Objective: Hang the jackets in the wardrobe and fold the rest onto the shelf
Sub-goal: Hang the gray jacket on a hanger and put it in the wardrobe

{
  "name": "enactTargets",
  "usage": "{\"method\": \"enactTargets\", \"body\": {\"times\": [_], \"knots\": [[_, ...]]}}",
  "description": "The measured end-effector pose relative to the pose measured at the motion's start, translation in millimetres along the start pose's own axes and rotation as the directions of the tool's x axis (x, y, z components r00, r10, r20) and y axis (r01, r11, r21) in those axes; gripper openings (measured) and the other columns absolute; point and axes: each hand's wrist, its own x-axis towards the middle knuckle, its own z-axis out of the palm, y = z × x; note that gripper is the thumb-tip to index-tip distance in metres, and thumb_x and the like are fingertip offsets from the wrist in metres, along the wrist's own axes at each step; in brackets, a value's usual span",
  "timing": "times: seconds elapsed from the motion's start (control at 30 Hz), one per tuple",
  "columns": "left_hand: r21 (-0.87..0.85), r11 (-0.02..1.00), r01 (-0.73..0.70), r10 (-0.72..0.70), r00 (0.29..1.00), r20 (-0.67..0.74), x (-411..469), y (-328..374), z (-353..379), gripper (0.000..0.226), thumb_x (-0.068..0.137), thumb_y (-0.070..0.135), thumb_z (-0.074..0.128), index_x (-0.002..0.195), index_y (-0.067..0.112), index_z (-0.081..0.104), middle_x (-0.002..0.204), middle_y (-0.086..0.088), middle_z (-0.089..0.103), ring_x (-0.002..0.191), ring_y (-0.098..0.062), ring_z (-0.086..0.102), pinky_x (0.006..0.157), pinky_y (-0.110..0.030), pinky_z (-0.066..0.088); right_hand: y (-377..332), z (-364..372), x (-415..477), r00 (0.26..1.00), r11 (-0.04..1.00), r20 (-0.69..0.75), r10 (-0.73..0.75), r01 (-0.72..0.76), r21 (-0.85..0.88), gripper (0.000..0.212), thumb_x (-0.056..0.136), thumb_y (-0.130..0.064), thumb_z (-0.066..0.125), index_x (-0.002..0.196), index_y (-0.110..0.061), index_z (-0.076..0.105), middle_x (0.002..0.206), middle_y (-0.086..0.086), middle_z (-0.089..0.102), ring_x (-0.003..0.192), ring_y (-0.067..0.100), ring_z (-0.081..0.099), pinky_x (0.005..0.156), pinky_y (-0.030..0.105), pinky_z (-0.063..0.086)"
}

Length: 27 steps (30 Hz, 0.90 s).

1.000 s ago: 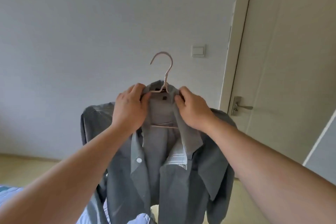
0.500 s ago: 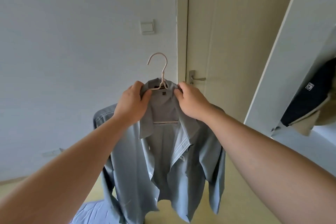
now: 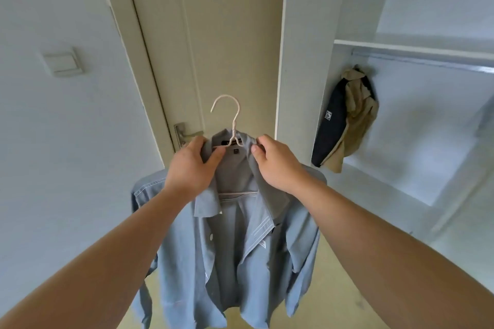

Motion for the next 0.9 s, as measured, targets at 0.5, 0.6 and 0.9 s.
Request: {"method": "enactTargets", "body": {"times": [0.5, 0.6, 0.9], "knots": [[-0.242, 0.963, -0.115, 0.163, 0.969, 0.186, 168, 90, 218, 0.036, 0.1, 0.032, 0.059, 0.076, 0.016, 0.037, 0.068, 0.0, 0.044, 0.061, -0.017, 0.042, 0.056, -0.033, 0.023, 194, -82, 95, 0.958, 0.978, -0.223, 0.179, -0.198, -0.07, 0.024, 0.101, -0.032, 0.045, 0.107, -0.014, 0.06, 0.092, 0.006, 0.067, 0.083, 0.027, 0.061, 0.075, 0.044, 0.05], [-0.275, 0.951, -0.142, 0.214, 0.944, 0.253, 207, 101, 266, 0.034, 0.101, 0.034, 0.057, 0.081, 0.011, 0.042, 0.069, -0.001, 0.047, 0.063, -0.02, 0.043, 0.058, -0.036, 0.02, 230, -95, 117, 0.938, 0.961, -0.245, 0.244, -0.268, -0.073, 0.022, 0.098, -0.034, 0.043, 0.103, -0.019, 0.059, 0.09, 0.0, 0.065, 0.081, 0.019, 0.06, 0.077, 0.045, 0.052], [-0.464, 0.842, -0.274, 0.471, 0.792, 0.388, 317, 162, 401, 0.033, 0.101, 0.039, 0.055, 0.076, 0.031, 0.036, 0.07, 0.01, 0.047, 0.062, -0.005, 0.049, 0.053, -0.015, 0.037, 326, -151, 180, 0.779, 0.803, -0.423, 0.463, -0.571, -0.172, 0.016, 0.098, -0.023, 0.045, 0.095, -0.02, 0.061, 0.087, 0.001, 0.063, 0.079, 0.017, 0.058, 0.07, 0.036, 0.047]]}}
